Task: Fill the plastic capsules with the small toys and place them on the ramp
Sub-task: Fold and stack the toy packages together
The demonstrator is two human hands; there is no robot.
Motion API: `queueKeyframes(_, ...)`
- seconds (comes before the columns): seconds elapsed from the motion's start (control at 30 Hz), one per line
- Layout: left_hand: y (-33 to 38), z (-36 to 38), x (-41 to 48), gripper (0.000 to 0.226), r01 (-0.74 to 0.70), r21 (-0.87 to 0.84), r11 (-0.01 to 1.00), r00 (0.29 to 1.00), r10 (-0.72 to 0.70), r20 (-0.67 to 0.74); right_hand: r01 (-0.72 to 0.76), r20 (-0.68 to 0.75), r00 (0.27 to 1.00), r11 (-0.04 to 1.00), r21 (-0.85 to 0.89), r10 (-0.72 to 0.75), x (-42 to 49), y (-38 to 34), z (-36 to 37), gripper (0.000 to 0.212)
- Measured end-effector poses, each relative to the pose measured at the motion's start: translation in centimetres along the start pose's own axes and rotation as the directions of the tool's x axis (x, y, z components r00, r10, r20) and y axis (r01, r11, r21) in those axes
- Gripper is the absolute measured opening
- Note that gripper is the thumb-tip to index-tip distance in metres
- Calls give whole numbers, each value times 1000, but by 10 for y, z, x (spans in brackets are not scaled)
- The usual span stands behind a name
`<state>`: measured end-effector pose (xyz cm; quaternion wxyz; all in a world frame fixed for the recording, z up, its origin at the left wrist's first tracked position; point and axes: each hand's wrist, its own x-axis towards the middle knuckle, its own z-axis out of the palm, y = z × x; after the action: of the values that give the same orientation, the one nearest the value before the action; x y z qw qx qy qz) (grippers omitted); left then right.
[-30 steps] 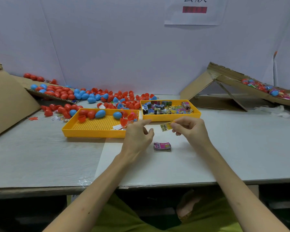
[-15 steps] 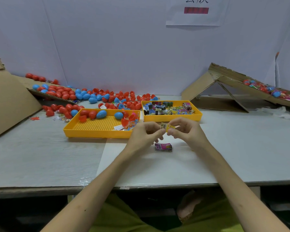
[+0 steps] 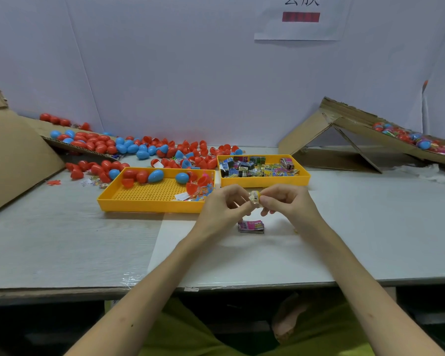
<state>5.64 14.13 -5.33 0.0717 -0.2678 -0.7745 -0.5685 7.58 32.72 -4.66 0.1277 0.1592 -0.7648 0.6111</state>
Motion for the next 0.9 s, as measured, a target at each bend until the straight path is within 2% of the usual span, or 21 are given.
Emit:
queueKeyframes(0.17,3,1,-3,11,-20,12,1000,999,19,28,13,-11,1000,1000,24,-13,0,1,-2,5)
queueKeyframes(0.3,0,1,-2,10,-44,73,996,999,45,-15,-22,52,998,999,28,21,0,2,-1,3)
queueKeyframes(0.43,-3,1,-3,18,-59,169,984,992,76,-98,-85,172,982,996,0,84,-1,1,1,20)
queueKeyframes(0.53,-5,2,-5,13,-103,278,955,989,128,-74,-138,237,962,990,0,134,-3,-1,4,27)
queueKeyframes(0.7,-8,3,-4,25,-132,316,940,986,157,-56,-120,181,976,992,-35,124,-3,-1,4,25)
queueKeyframes(0.83,-9,2,-3,25,-142,360,922,985,168,-42,-70,103,992,998,-12,70,-2,0,2,7)
queueKeyframes(0.9,-9,3,-4,26,-155,387,909,982,183,-36,-42,60,997,999,19,40,-1,0,1,8)
